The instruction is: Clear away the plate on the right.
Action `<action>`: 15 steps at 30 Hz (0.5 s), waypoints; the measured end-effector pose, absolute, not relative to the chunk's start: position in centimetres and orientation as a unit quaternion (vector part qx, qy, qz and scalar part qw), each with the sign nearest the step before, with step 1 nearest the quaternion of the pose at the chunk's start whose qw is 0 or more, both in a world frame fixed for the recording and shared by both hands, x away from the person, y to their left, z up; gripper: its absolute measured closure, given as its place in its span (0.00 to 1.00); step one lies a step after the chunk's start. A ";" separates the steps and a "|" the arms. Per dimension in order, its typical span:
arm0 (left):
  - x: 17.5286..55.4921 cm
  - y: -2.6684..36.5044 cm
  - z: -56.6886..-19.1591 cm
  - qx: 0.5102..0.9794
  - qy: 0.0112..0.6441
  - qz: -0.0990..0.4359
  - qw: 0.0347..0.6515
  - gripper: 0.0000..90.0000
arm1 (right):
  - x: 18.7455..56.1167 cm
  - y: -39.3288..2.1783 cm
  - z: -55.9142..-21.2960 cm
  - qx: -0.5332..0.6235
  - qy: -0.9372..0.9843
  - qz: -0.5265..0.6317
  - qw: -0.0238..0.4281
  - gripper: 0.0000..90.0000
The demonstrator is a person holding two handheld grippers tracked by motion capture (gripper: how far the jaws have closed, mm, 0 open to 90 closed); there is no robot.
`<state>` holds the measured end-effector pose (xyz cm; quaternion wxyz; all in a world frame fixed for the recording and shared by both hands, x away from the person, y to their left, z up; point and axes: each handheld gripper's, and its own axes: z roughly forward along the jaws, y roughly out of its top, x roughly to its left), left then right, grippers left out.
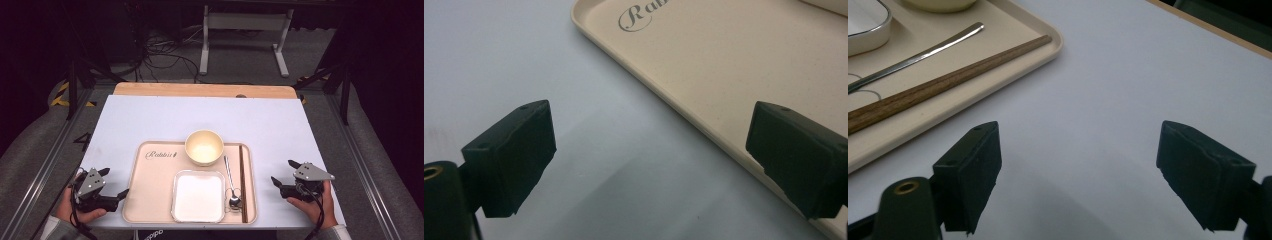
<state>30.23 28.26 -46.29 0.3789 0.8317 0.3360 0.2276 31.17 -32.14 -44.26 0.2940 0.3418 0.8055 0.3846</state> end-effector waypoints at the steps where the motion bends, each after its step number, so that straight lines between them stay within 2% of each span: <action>1: 30.3 28.2 -46.3 0.833 0.334 0.227 0.379 0.07 | 31.1 -32.4 -44.4 0.345 0.803 0.388 0.292 0.21; 15: 30.2 27.7 -46.3 0.838 0.322 0.229 0.376 0.07 | 30.7 -33.6 -45.0 0.389 0.773 0.404 0.297 0.19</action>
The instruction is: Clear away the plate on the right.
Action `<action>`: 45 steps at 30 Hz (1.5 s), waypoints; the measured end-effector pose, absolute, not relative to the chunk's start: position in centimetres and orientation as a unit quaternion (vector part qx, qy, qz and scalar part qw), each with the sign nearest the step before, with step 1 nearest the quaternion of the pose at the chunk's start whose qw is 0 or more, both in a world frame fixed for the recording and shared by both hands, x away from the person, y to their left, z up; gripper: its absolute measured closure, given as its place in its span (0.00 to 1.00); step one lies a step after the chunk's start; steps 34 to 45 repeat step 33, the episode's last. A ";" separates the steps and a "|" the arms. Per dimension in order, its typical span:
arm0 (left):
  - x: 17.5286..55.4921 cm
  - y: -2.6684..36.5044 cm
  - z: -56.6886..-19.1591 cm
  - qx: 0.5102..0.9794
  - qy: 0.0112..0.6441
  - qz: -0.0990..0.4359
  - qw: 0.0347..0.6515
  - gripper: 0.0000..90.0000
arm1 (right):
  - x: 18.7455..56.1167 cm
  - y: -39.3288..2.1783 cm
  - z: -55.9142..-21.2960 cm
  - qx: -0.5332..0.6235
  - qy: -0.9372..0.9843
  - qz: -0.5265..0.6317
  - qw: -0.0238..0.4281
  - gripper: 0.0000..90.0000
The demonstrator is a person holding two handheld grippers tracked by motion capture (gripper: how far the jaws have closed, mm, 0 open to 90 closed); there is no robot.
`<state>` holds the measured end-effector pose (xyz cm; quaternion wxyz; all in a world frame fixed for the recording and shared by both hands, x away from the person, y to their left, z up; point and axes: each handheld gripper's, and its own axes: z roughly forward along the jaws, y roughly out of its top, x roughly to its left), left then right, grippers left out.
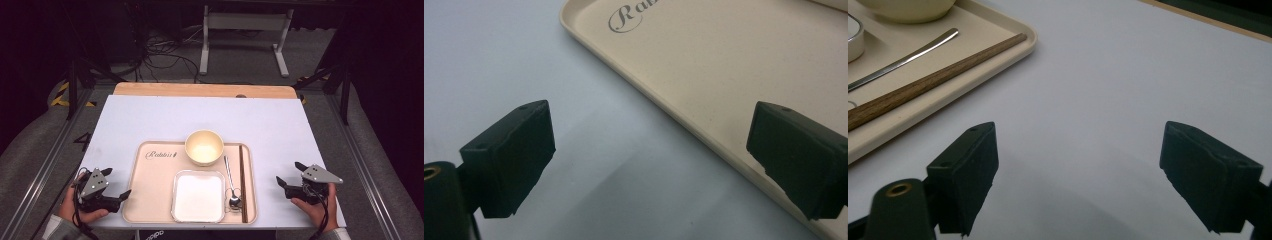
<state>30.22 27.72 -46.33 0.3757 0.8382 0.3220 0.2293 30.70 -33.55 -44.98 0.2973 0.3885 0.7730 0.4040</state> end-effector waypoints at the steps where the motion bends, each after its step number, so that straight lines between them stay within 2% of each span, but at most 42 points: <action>1: 30.2 27.7 -46.3 0.838 0.322 0.229 0.376 0.07 | 30.7 -33.6 -45.0 0.389 0.773 0.404 0.297 0.19; 27: 30.5 27.9 -46.2 0.835 0.328 0.234 0.374 0.07 | 31.0 -34.0 -45.0 0.398 0.764 0.396 0.317 0.17; 31: 30.7 28.0 -46.2 0.834 0.332 0.234 0.374 0.07 | 31.0 -34.4 -45.0 0.415 0.754 0.408 0.304 0.16; 45: 30.8 28.0 -46.3 0.834 0.334 0.234 0.373 0.07 | 31.0 -34.4 -45.0 0.420 0.751 0.407 0.307 0.16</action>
